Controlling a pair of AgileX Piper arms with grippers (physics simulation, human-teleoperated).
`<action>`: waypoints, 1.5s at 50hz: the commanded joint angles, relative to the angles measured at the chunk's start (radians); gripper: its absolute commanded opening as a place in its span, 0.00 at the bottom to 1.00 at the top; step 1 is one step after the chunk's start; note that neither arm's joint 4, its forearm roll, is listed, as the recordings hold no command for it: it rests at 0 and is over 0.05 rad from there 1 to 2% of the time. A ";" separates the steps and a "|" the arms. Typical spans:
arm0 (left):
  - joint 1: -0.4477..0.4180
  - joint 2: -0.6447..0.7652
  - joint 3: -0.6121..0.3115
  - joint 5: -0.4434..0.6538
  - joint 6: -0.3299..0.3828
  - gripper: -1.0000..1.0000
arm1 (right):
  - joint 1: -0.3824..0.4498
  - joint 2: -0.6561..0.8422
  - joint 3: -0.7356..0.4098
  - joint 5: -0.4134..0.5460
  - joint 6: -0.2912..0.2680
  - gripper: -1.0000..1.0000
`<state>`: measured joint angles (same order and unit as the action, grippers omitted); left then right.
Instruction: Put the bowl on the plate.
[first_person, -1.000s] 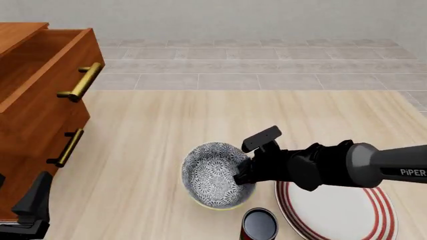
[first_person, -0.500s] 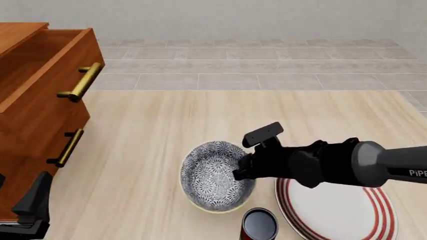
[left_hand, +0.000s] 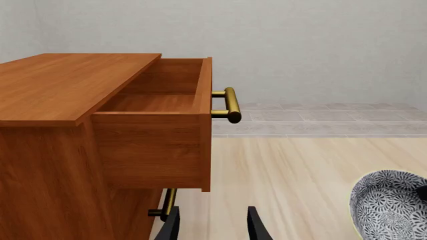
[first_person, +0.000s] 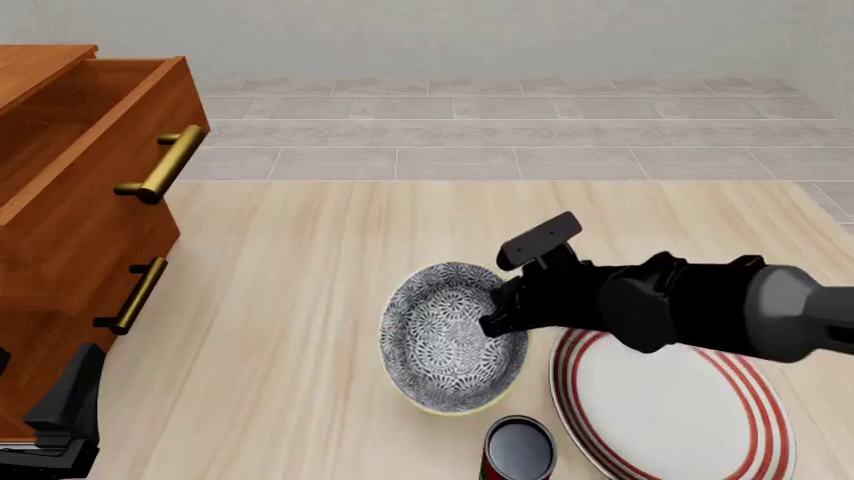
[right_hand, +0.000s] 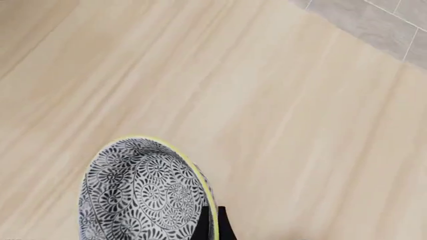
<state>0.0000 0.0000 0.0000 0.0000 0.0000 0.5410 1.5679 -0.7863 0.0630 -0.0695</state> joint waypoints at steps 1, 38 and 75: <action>0.000 0.000 0.000 0.000 0.000 1.00 | -0.018 -0.039 -0.016 0.019 -0.011 0.00; 0.000 0.000 0.000 0.000 0.000 1.00 | -0.173 -0.286 0.013 0.150 -0.049 0.00; 0.000 0.000 0.000 0.000 0.000 1.00 | -0.312 -0.571 0.120 0.318 -0.039 0.00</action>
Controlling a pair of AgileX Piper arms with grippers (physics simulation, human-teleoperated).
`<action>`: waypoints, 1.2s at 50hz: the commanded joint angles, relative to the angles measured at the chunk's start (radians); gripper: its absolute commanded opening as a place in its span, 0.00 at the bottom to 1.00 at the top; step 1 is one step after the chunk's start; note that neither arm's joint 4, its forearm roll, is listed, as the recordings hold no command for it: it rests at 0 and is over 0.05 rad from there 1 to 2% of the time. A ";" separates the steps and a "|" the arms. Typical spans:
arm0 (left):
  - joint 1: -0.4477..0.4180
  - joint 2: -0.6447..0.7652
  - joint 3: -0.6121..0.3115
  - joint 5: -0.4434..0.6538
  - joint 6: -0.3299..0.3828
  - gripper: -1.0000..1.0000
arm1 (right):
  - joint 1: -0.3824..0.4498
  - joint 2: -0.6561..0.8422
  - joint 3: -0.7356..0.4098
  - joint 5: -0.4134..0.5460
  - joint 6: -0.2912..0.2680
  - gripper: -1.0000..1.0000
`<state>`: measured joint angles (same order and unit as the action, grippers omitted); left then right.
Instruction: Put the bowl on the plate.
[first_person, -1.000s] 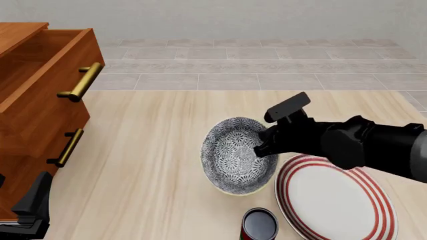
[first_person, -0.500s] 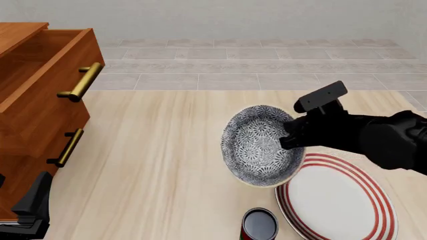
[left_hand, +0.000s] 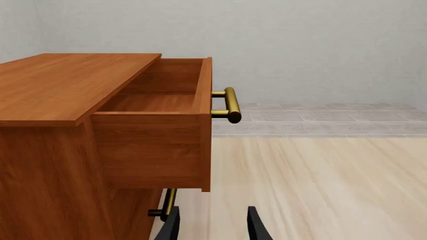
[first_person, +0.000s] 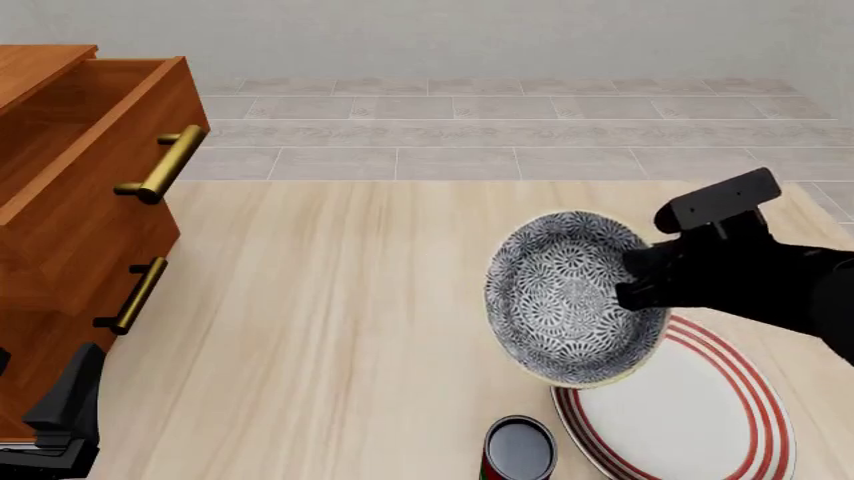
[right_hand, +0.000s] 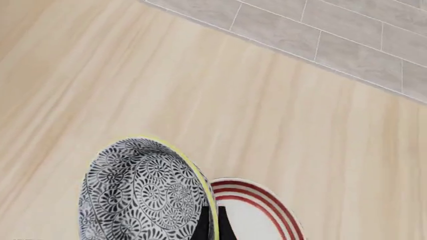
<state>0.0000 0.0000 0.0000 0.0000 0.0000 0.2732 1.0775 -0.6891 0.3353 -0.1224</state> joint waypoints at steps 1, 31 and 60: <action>0.000 0.000 0.000 0.000 0.000 1.00 | -0.050 -0.091 0.025 0.052 0.015 0.00; 0.000 0.000 0.000 0.000 0.000 1.00 | -0.176 -0.247 0.189 0.106 0.035 0.00; 0.000 0.000 0.000 0.000 0.000 1.00 | -0.267 -0.160 0.294 -0.034 0.055 0.00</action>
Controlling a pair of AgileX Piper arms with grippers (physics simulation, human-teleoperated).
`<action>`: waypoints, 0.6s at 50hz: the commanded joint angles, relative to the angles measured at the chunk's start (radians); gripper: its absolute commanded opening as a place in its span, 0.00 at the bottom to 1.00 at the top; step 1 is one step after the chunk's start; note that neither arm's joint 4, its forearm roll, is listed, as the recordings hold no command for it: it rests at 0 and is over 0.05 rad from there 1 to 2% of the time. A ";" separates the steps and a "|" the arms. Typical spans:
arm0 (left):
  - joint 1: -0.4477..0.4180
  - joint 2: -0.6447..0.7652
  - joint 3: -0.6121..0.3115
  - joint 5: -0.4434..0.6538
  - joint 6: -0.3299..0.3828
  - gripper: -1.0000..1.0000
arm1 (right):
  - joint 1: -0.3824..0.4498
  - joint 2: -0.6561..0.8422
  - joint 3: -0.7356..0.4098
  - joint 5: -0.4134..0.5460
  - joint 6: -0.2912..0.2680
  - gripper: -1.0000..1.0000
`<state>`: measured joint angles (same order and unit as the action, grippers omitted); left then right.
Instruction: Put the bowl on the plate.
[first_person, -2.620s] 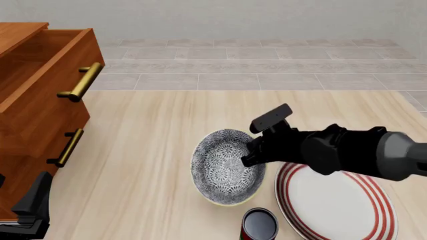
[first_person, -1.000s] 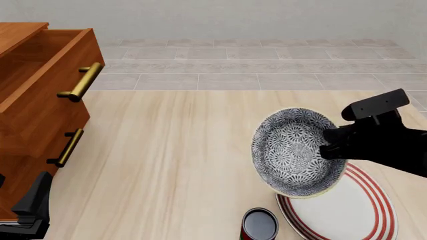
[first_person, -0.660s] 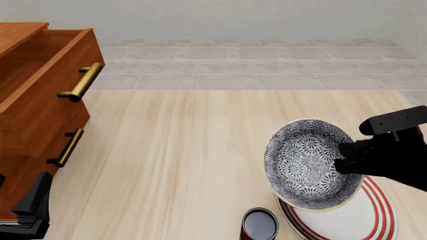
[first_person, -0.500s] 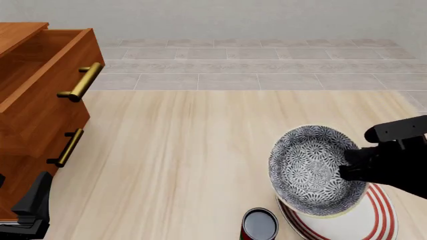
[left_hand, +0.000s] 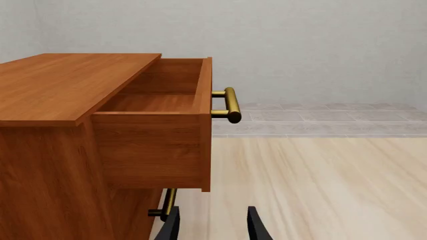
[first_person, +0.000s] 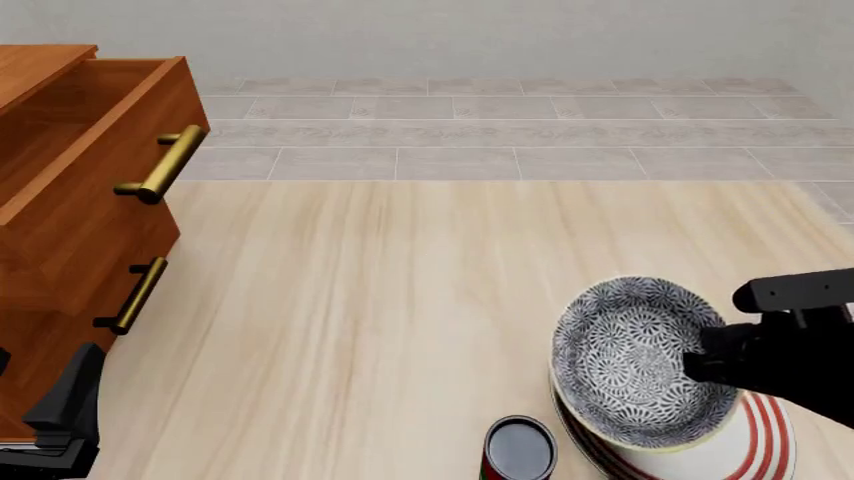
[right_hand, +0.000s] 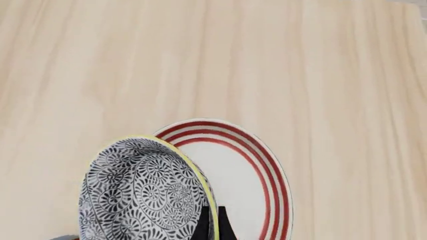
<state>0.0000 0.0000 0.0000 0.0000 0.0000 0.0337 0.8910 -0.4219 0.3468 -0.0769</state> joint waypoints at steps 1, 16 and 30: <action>0.000 0.000 0.000 0.000 0.000 1.00 | -0.038 0.026 0.035 -0.049 0.009 0.00; 0.000 0.000 0.000 0.000 0.000 1.00 | -0.080 0.056 0.076 -0.093 0.009 0.00; 0.000 0.000 0.000 0.000 0.000 1.00 | -0.102 0.074 0.091 -0.119 0.006 0.00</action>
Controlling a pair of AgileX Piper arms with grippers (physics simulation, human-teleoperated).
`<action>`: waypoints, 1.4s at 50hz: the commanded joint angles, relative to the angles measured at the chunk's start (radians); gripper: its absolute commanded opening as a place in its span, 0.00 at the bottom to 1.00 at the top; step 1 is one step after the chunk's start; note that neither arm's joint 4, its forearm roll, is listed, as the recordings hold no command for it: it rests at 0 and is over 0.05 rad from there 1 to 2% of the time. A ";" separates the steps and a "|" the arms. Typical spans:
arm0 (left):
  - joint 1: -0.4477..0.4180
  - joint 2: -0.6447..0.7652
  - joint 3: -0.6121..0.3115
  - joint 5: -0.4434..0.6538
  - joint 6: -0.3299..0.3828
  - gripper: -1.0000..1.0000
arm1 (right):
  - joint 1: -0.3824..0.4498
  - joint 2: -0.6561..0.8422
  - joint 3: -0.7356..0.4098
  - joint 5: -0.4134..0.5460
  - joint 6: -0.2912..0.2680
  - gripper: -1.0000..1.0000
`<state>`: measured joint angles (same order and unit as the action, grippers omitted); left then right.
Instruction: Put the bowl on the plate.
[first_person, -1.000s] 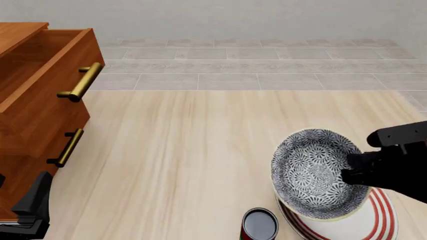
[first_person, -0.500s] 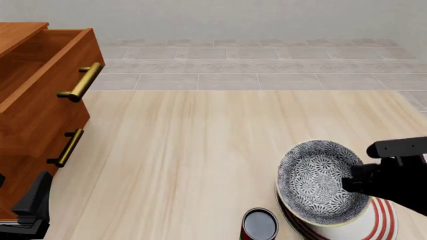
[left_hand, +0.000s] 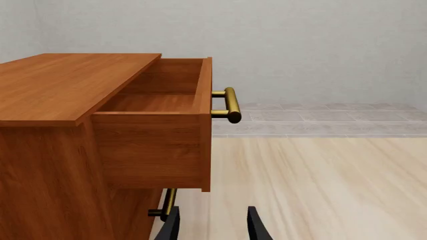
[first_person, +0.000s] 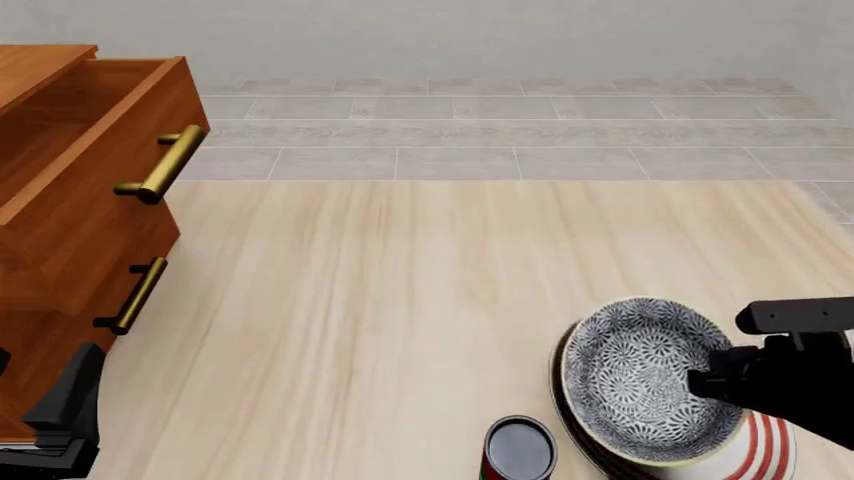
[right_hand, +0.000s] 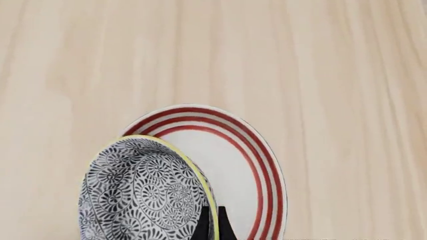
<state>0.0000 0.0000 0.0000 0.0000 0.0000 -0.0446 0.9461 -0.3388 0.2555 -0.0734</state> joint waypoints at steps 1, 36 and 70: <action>0.000 0.000 0.000 0.000 0.000 1.00 | -0.029 0.025 0.006 -0.031 0.000 0.00; 0.000 0.000 0.000 0.000 0.000 1.00 | -0.093 0.049 -0.001 -0.057 -0.046 1.00; 0.000 0.000 0.000 0.000 0.000 1.00 | -0.122 -0.058 -0.141 0.085 -0.105 1.00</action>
<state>0.0000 0.0000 0.0000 0.0000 0.0000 -0.1636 0.9298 -0.4204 0.2817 -0.1555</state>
